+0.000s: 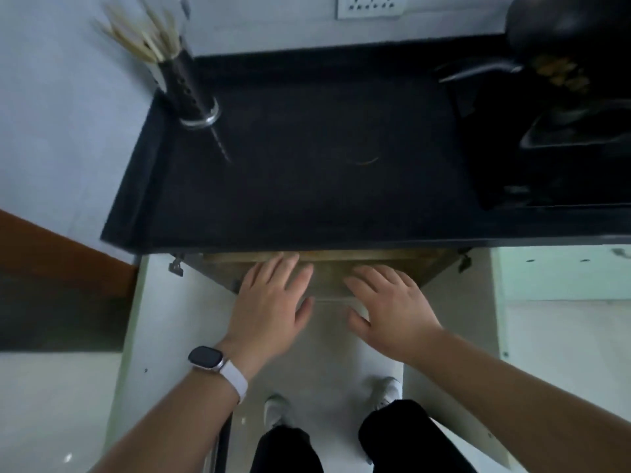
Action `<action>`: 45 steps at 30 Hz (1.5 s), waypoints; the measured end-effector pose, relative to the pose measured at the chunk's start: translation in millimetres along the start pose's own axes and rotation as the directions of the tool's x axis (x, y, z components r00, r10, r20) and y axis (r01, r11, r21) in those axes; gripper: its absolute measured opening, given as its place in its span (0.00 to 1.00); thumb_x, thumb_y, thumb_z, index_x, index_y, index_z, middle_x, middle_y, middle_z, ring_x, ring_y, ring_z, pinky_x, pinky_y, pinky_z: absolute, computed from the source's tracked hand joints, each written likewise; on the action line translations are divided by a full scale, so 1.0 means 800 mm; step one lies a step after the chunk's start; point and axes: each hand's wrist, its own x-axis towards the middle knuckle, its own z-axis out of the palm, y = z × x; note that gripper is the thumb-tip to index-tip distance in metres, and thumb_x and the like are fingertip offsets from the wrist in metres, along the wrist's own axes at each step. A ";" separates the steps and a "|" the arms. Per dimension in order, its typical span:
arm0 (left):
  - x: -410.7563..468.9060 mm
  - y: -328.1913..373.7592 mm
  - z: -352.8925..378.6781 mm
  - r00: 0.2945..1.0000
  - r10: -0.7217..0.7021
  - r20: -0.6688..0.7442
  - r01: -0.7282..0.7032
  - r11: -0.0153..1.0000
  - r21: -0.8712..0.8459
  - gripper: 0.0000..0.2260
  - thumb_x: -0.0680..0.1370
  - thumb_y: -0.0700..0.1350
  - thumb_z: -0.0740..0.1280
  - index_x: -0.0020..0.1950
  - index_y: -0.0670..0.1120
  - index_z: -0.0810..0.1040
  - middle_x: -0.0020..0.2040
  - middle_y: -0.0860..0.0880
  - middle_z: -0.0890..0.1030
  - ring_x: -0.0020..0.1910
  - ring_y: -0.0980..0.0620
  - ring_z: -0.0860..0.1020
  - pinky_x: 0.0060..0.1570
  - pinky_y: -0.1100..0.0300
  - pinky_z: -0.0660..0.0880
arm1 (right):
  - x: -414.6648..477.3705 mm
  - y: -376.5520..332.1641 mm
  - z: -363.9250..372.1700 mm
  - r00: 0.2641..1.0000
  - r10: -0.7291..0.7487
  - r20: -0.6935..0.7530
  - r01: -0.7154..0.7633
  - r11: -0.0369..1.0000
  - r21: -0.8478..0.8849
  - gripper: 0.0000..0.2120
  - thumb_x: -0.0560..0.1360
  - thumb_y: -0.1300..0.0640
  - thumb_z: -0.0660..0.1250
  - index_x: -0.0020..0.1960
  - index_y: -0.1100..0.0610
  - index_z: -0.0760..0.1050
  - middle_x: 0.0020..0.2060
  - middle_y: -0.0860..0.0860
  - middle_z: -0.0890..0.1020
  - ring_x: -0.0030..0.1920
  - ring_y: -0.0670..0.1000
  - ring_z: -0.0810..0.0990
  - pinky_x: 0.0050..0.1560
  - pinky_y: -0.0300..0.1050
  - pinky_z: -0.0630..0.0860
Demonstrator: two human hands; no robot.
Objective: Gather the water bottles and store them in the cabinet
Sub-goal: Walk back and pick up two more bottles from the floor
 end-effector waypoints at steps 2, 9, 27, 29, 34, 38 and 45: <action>0.017 0.025 -0.031 1.000 0.002 -0.022 -0.002 1.000 -0.001 0.22 0.78 0.53 0.62 0.68 0.45 0.78 0.69 0.43 0.78 0.69 0.39 0.74 0.66 0.42 0.71 | -0.011 0.017 -0.040 0.999 0.001 -0.048 -0.001 1.000 -0.008 0.23 0.72 0.42 0.59 0.58 0.53 0.80 0.55 0.50 0.81 0.56 0.56 0.79 0.58 0.52 0.74; 0.075 0.122 -0.107 0.991 0.079 -0.112 -0.078 0.997 0.015 0.23 0.79 0.55 0.60 0.70 0.46 0.78 0.69 0.44 0.77 0.70 0.41 0.73 0.67 0.42 0.70 | -0.049 0.089 -0.154 0.985 0.035 -0.169 -0.046 0.997 -0.060 0.25 0.75 0.38 0.57 0.67 0.50 0.74 0.64 0.50 0.78 0.65 0.56 0.75 0.66 0.55 0.70; 0.227 0.271 -0.157 0.813 0.570 -0.123 -0.573 0.819 0.008 0.24 0.81 0.57 0.58 0.74 0.49 0.72 0.72 0.45 0.75 0.73 0.43 0.71 0.69 0.43 0.70 | -0.176 0.202 -0.248 0.820 0.426 -0.382 -0.477 0.878 -0.045 0.24 0.77 0.40 0.56 0.65 0.52 0.75 0.61 0.51 0.79 0.62 0.57 0.77 0.63 0.55 0.73; 0.245 0.290 -0.153 0.763 0.634 -0.126 -0.641 0.767 -0.017 0.24 0.81 0.57 0.58 0.74 0.49 0.72 0.72 0.44 0.75 0.73 0.43 0.71 0.68 0.42 0.70 | -0.192 0.206 -0.254 0.776 0.496 -0.390 -0.554 0.831 -0.044 0.23 0.78 0.40 0.56 0.65 0.52 0.75 0.61 0.51 0.79 0.62 0.57 0.77 0.63 0.55 0.72; 0.281 0.340 -0.145 0.610 0.779 -0.144 -0.792 0.606 -0.079 0.24 0.80 0.56 0.59 0.72 0.47 0.73 0.70 0.42 0.76 0.71 0.41 0.72 0.67 0.40 0.72 | -0.237 0.204 -0.257 0.639 0.661 -0.392 -0.735 0.675 -0.060 0.24 0.77 0.40 0.57 0.65 0.53 0.74 0.62 0.53 0.79 0.62 0.59 0.77 0.63 0.56 0.74; 0.288 0.378 -0.142 0.479 0.857 -0.189 -0.877 0.462 -0.129 0.23 0.79 0.56 0.58 0.71 0.47 0.73 0.70 0.42 0.76 0.70 0.40 0.74 0.66 0.39 0.73 | -0.266 0.190 -0.252 0.521 0.760 -0.389 -0.839 0.539 -0.070 0.25 0.77 0.39 0.58 0.65 0.53 0.74 0.62 0.53 0.79 0.62 0.59 0.76 0.63 0.54 0.73; 0.276 0.441 -0.122 0.231 0.943 -0.238 -0.968 0.198 -0.155 0.22 0.78 0.56 0.60 0.70 0.48 0.73 0.68 0.42 0.77 0.69 0.39 0.74 0.67 0.40 0.70 | -0.314 0.150 -0.238 0.283 0.853 -0.439 -0.951 0.310 -0.010 0.25 0.76 0.40 0.59 0.65 0.55 0.76 0.62 0.56 0.79 0.62 0.61 0.76 0.62 0.56 0.73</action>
